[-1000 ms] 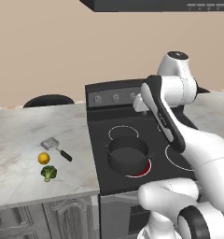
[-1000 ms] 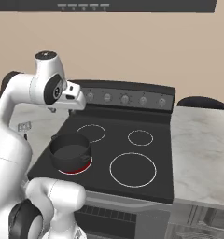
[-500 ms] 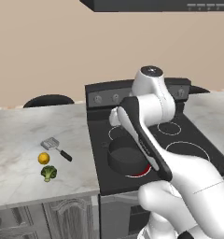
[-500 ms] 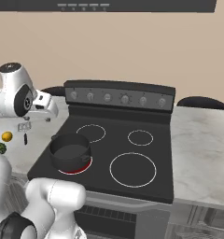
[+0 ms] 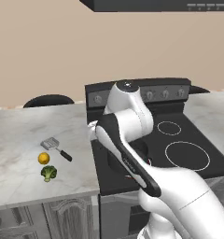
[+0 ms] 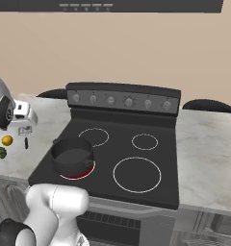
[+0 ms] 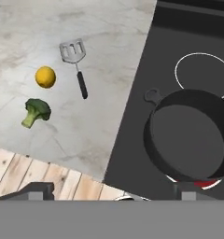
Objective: Put the broccoli and lemon in the pot. Retrieve the spatula and lightly stir the vegetables in the pot.
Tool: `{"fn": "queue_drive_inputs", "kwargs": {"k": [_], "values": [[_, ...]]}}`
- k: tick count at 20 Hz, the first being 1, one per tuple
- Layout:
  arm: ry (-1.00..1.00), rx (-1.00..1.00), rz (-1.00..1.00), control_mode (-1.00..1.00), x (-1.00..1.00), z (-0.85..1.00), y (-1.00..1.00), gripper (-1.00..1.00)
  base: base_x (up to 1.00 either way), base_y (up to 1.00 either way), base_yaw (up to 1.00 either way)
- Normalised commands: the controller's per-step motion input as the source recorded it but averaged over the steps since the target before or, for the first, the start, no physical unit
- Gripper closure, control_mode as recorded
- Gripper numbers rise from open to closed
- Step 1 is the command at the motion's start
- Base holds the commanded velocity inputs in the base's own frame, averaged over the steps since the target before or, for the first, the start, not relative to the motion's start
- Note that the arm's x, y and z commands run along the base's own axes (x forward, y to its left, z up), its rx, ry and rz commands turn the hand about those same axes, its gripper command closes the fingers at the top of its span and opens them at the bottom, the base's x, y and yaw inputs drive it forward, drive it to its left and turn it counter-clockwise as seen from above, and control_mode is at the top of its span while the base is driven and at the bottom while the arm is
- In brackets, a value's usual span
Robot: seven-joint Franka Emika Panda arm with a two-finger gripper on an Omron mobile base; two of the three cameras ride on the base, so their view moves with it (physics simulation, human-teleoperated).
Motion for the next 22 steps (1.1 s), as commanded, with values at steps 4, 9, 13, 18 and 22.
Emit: {"fn": "queue_drive_inputs", "kwargs": {"k": [4, 9, 13, 18, 22], "values": [[0.0, 0.0, 0.25, -1.0, 0.0, -0.14, 0.71, -1.0, 0.0, 0.0, 0.0], [0.0, 0.0, 0.4, -1.0, 0.03, -0.19, 0.69, -1.0, 0.0, 0.0, 0.0], [0.01, 0.0, 0.37, -1.0, 0.1, -0.19, 0.67, -1.0, 0.0, 0.0, 0.0], [0.01, 0.0, 0.19, -1.0, 0.2, -0.23, 0.73, -1.0, 0.0, 0.0, 0.0], [0.02, -0.04, 0.05, -1.0, 0.18, -0.22, 0.6, -1.0, 0.0, 0.0, 0.0]]}}
